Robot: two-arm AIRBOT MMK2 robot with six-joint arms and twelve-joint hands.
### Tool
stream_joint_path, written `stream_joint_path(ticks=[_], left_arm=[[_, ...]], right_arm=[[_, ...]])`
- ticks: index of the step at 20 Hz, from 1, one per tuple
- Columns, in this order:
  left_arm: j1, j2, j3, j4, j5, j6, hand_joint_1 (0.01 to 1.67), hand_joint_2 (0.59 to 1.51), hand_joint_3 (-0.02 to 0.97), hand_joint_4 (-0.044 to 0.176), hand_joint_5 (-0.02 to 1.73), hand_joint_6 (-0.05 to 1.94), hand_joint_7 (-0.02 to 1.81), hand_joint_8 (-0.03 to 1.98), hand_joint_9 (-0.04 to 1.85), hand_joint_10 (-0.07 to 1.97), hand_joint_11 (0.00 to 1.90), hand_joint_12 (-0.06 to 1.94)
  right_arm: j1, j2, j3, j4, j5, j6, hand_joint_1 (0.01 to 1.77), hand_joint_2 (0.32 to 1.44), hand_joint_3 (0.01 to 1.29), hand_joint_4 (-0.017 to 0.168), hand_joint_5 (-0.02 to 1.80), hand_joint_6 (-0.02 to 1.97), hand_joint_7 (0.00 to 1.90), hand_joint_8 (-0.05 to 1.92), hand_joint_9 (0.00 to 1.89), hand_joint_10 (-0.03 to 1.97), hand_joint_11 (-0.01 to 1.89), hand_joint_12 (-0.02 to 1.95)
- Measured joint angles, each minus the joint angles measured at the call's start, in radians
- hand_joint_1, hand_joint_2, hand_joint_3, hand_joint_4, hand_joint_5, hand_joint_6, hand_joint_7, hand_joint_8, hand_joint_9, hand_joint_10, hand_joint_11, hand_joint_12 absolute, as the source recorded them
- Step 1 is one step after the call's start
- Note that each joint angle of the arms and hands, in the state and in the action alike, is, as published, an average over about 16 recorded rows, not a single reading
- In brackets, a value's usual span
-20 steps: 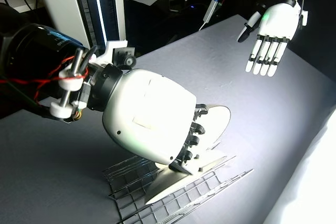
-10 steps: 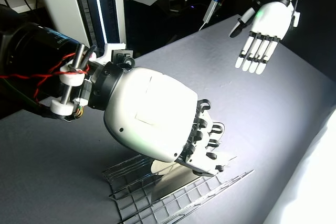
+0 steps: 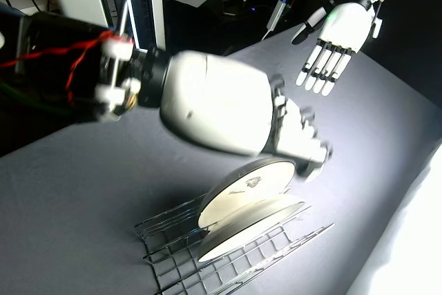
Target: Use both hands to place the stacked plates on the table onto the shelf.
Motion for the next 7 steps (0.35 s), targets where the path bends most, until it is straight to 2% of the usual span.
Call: stream_joint_path(ticks=[7], left_arm=[[0.018,-0.001,0.006,-0.013,0.002,0.000,0.02,1.141,0.011,-0.001,0.01,0.00,0.02,0.00,0.02,0.01,0.01,0.01]], right_arm=[[-0.031,-0.008,-0.007,-0.139,0.134,-0.023,0.85,1.04,0.01,0.004,0.27,0.02,0.33,0.02,0.31,0.01,0.01,0.92]])
